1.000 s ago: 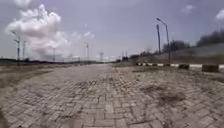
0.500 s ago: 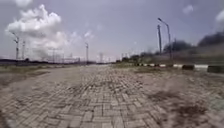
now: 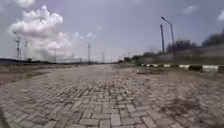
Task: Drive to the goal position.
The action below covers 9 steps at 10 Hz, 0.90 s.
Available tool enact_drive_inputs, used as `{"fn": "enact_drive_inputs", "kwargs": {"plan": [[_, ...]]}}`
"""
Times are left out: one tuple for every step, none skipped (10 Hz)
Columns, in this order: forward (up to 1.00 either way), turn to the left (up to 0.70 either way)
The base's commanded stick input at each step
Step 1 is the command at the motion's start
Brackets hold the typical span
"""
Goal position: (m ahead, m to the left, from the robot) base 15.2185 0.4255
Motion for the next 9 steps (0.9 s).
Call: {"fn": "enact_drive_inputs", "kwargs": {"plan": [[1.0, 0.0], [1.0, 0.0], [1.0, 0.0], [1.0, 0.0], [1.0, 0.0], [1.0, 0.0], [1.0, 0.0], [1.0, 0.0], [1.0, 0.0]]}}
